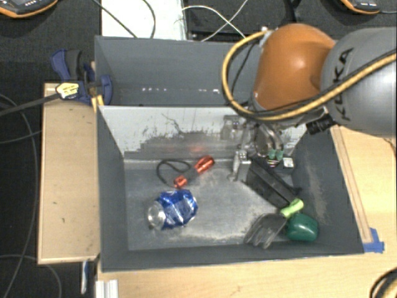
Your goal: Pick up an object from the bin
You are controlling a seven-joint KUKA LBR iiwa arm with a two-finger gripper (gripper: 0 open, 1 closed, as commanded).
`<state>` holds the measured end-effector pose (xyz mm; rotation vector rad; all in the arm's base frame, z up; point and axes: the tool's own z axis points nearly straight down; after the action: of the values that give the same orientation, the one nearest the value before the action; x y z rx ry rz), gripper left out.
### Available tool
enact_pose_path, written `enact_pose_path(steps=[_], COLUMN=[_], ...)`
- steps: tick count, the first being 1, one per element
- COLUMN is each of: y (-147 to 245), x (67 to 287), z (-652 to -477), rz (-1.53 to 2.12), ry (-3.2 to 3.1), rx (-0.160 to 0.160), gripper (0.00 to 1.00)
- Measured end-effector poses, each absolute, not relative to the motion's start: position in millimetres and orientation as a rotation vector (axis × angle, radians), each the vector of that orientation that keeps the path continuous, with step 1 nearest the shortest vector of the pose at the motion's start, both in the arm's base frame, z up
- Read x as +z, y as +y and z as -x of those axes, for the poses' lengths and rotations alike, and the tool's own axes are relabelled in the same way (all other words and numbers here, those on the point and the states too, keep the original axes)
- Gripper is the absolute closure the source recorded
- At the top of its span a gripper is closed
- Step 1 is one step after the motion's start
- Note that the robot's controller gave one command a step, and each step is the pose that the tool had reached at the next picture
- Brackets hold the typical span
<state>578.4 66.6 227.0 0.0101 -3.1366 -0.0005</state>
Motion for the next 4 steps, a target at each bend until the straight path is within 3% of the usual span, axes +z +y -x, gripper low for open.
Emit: enact_pose_path(steps=[1, 2, 3, 4], y=[66, 146, 142, 174], x=[232, 99, 162, 109], z=[-579.8, -572.1, -529.2, -542.1], rz=[-0.006, -0.165, -0.111, -0.148], ry=[-3.145, -3.141, -3.146, -3.143], rx=[-0.002, -0.003, -0.004, -0.005], gripper=[0.0, 0.0, 0.0, 0.0])
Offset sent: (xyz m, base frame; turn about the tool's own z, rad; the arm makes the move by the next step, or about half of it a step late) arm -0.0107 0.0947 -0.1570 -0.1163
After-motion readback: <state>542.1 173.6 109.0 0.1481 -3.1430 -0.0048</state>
